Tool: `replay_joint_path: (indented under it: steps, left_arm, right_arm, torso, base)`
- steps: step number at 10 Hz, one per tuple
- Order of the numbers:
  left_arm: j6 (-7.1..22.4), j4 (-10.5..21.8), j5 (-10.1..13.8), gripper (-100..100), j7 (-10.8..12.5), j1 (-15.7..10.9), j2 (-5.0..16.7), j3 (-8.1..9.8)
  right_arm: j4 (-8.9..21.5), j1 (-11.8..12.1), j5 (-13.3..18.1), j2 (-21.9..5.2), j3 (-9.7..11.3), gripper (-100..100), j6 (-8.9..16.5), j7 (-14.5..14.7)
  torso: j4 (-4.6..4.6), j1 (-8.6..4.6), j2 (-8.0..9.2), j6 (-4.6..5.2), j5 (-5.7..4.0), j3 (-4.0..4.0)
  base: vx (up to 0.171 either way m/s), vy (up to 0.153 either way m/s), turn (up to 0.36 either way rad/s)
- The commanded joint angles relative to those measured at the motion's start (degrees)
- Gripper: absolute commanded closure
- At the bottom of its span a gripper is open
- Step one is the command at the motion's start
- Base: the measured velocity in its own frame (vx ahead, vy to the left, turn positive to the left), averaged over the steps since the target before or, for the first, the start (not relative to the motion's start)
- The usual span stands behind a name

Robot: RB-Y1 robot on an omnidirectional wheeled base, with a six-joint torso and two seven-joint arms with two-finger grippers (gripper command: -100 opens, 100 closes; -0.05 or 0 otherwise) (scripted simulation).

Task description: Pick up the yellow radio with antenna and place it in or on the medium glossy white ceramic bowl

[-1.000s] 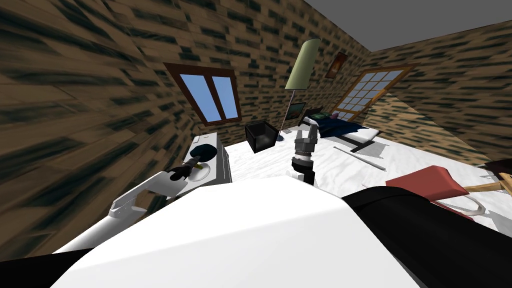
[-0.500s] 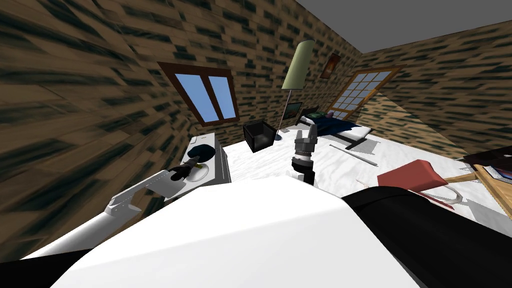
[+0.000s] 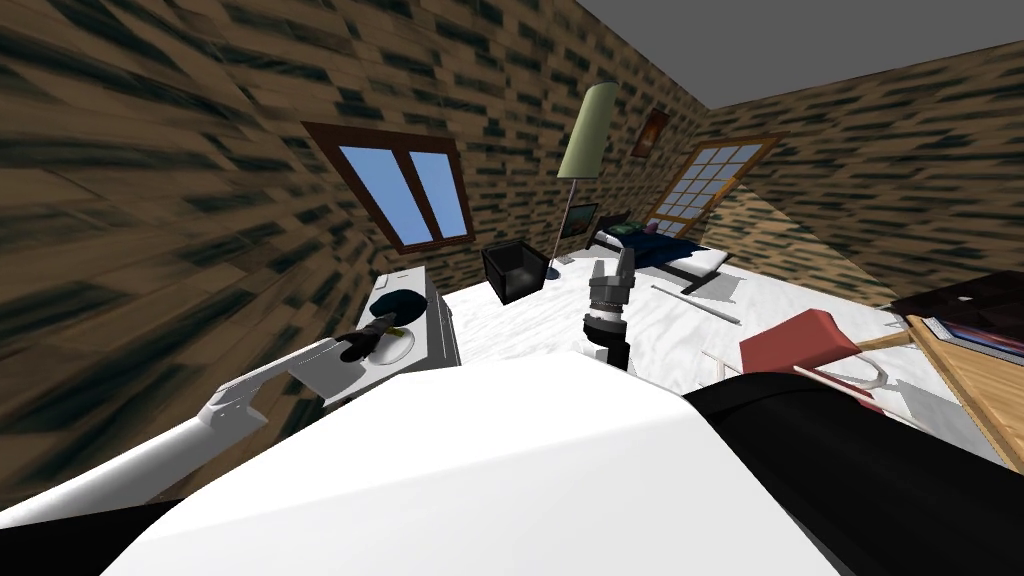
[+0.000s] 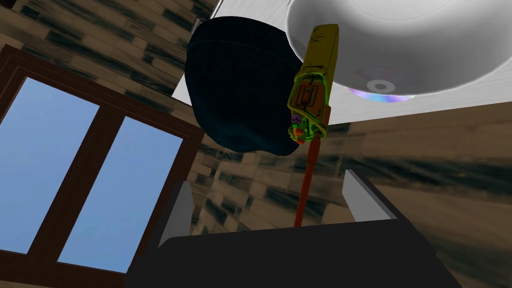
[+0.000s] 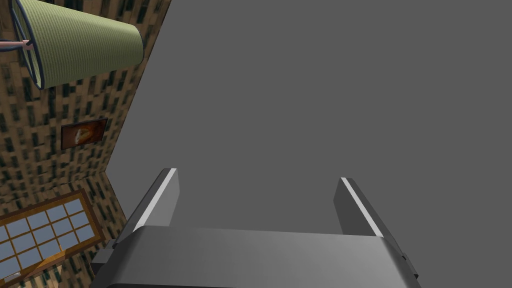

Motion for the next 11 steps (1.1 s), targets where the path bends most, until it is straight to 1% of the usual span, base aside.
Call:
replay_joint_path:
  steps: [1,2,3,4,5,6,7,8,9,10,11]
  left_arm:
    - [0.05,-0.02,0.01,-100,2.86,-0.07,1.68,-0.34]
    - [0.05,-0.02,0.01,-100,4.3,-0.07,1.68,-0.34]
    - [0.81,0.56,0.06,-100,6.04,-1.52,4.42,-3.17]
    - [0.81,0.56,0.06,-100,7.66,-1.52,5.98,-4.73]
    - [0.81,0.56,0.06,-100,9.33,-1.52,7.81,-4.73]
    - [0.81,0.56,0.06,-100,11.04,-1.52,8.32,-4.73]
    - [0.81,0.56,0.06,-100,12.42,-1.52,8.32,-4.73]
    - [1.58,1.13,0.11,-100,14.24,-2.98,11.12,-7.49]
    - [1.58,1.13,0.11,-100,15.79,-2.98,12.71,-9.08]
    - [1.58,1.13,0.11,-100,17.48,-2.98,14.72,-9.11]
    - [1.58,1.13,0.11,-100,19.16,-2.98,14.95,-9.11]
  right_arm:
    - [0.0,0.0,0.0,0.0,0.0,0,0.0,0.0]
    - [0.0,0.0,0.0,0.0,0.0,0,0.0,0.0]
    - [0.0,0.0,0.0,0.0,0.0,0,0.0,0.0]
    - [0.0,-0.01,0.0,0.0,0.01,0,0.0,0.0]
    - [0.0,-0.01,0.0,0.0,0.0,0,0.0,0.0]
    - [0.0,0.0,0.0,0.0,0.0,0,0.0,0.0]
    - [0.0,0.0,0.0,0.0,0.0,0,0.0,0.0]
    - [0.0,0.0,0.0,0.0,0.0,0,0.0,0.0]
    - [0.0,-0.01,0.0,0.0,0.01,0,0.0,0.0]
    - [0.0,0.0,0.0,0.0,0.0,0,0.0,0.0]
    - [0.0,0.0,0.0,0.0,0.0,0,0.0,0.0]
  torso:
    - [0.0,0.0,0.0,0.0,0.0,0.0]
    - [0.0,0.0,-0.08,0.01,-0.02,-0.04]
    - [-0.02,0.0,-0.14,0.01,-0.02,-0.07]
    - [-0.01,-0.06,-0.05,0.07,-0.03,-0.04]
    - [0.02,-0.05,0.03,0.01,-0.03,0.02]
    - [0.02,0.0,0.01,-0.01,-0.02,0.01]
    - [0.0,0.02,-0.06,0.0,-0.01,-0.03]
    - [-0.01,0.03,-0.11,0.0,-0.01,-0.06]
    - [0.0,0.0,-0.01,0.06,-0.02,-0.01]
    - [0.02,-0.03,0.04,0.0,-0.02,0.03]
    - [0.02,-0.03,-0.01,-0.01,-0.03,0.01]
  base:
    - [-0.009,-0.004,0.024]
    - [0.005,-0.002,-0.003]
    - [-0.036,-0.022,-0.208]
    - [-0.06,-0.015,-0.136]
    - [-0.035,-0.001,0.01]
    - [-0.012,0.004,0.025]
    - [0.0,0.005,0.002]
    - [-0.05,-0.006,-0.205]
    - [-0.059,-0.015,-0.12]
    - [-0.029,-0.012,0.005]
    - [-0.008,-0.005,0.011]
